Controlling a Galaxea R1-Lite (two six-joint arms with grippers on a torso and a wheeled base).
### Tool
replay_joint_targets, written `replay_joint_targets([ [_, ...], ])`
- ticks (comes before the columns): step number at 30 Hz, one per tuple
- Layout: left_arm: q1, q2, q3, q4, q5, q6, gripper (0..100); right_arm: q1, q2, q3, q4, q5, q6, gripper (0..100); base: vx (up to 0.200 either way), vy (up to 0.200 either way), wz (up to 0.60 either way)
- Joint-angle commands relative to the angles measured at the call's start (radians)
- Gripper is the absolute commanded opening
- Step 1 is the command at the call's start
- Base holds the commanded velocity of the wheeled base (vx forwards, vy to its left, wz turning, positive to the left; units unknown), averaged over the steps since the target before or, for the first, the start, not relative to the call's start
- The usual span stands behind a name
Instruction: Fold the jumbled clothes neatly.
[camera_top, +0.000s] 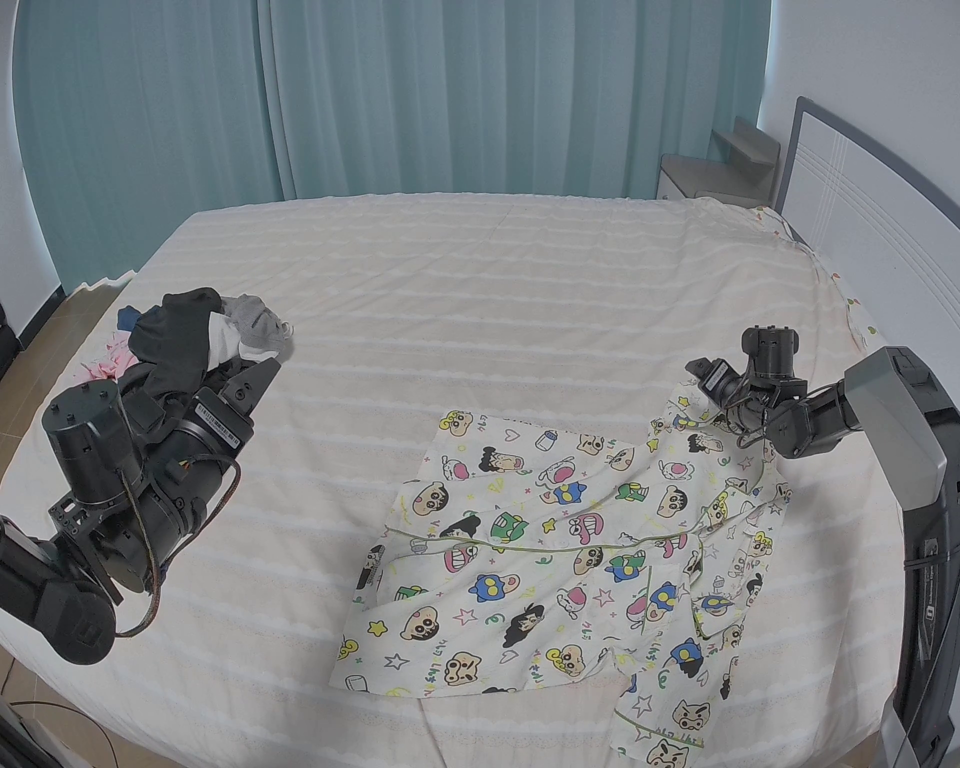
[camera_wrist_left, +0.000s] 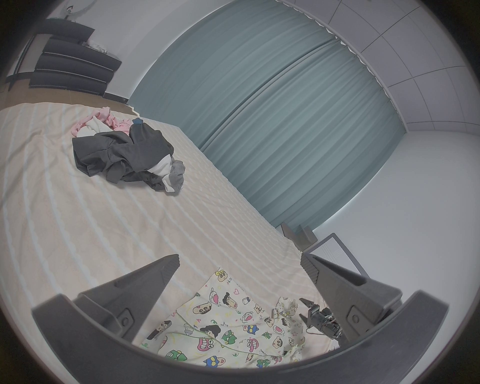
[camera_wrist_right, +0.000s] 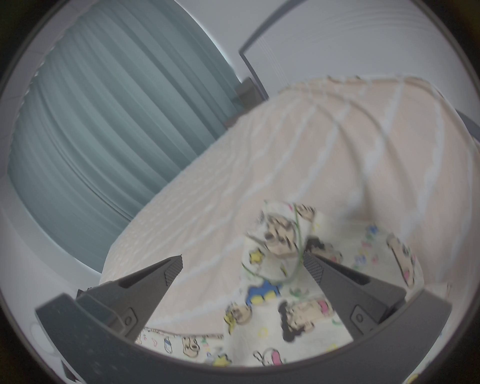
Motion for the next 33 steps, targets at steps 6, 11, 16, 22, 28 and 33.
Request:
replay_joint_targets([
  [6,-0.002,0.003,0.002,-0.001,0.000,0.000,100,0.002,0.060,-0.006,0.029,0.018,0.040,100,0.000,0.000,0.00],
  [11,-0.002,0.017,0.002,-0.001,0.000,0.000,100,0.013,0.132,-0.097,0.045,0.015,0.040,100,0.000,0.000,0.00],
  [16,-0.002,0.029,0.004,-0.001,0.002,0.000,100,0.028,0.217,-0.296,0.187,0.005,0.045,100,0.000,0.000,0.00],
  [22,0.000,0.031,0.004,-0.001,0.002,0.000,100,0.015,0.269,-0.417,0.187,-0.048,0.083,100,0.000,0.000,0.00],
  [28,0.000,0.037,0.004,-0.001,0.002,0.000,100,-0.015,0.255,-0.417,0.165,-0.056,0.138,100,0.000,0.000,0.00],
  [33,0.001,0.037,0.004,-0.001,0.002,-0.002,100,-0.039,0.207,-0.417,0.114,-0.073,0.138,100,0.000,0.000,0.00],
])
